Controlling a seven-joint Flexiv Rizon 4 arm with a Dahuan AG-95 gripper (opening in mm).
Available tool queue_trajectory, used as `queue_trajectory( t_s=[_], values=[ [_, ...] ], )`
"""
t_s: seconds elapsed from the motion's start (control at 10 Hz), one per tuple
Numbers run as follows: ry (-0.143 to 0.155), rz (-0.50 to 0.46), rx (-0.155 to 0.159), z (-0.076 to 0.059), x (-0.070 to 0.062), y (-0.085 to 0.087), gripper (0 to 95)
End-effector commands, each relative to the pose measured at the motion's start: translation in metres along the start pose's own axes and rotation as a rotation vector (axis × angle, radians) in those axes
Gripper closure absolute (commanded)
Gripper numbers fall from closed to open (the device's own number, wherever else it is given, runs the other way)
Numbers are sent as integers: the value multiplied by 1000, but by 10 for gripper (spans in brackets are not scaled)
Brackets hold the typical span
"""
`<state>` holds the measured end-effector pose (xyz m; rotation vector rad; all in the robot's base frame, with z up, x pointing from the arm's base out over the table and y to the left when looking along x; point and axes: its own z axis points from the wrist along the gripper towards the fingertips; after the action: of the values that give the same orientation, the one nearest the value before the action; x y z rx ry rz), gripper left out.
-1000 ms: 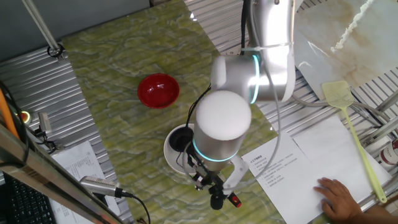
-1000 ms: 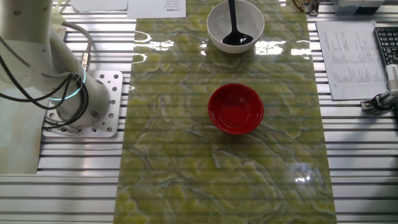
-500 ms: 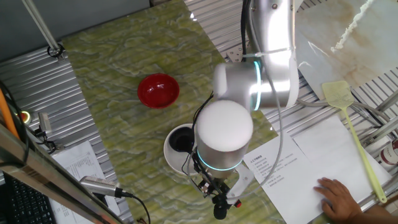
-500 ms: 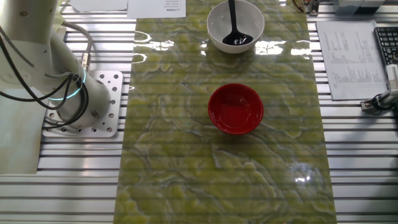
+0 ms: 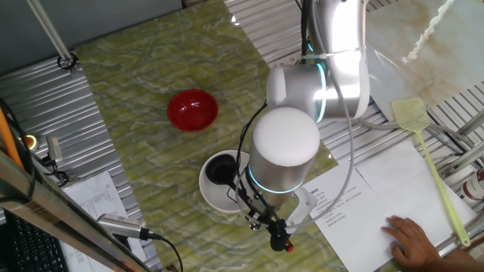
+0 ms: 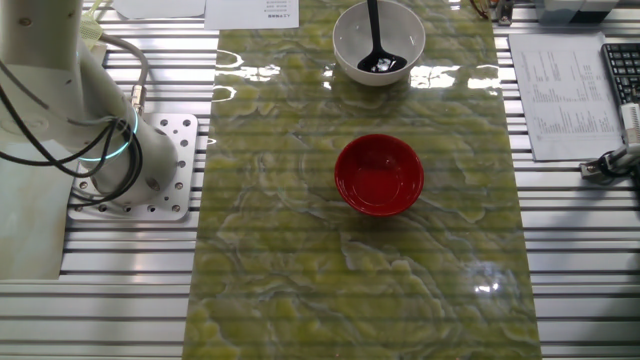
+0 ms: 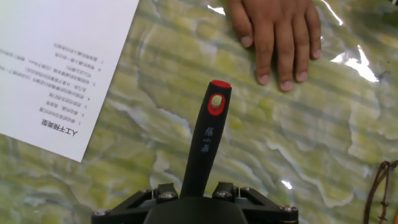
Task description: Scoop water with a large spoon from one bowl to another
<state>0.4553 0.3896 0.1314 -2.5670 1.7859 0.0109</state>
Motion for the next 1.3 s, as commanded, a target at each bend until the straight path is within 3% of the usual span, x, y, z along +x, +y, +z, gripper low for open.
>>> queue_trajectory(
  t_s=[0.1, 0.5, 0.7, 0.9, 1.3],
  values=[
    [12, 53, 21, 2, -5, -1, 570],
    [14, 34, 28, 6, -8, -1, 570],
    [-1, 26, 44, 15, -8, -1, 570],
    [-3, 18, 41, 15, -9, -1, 570],
    [15, 28, 34, 13, -15, -9, 570]
  ],
)
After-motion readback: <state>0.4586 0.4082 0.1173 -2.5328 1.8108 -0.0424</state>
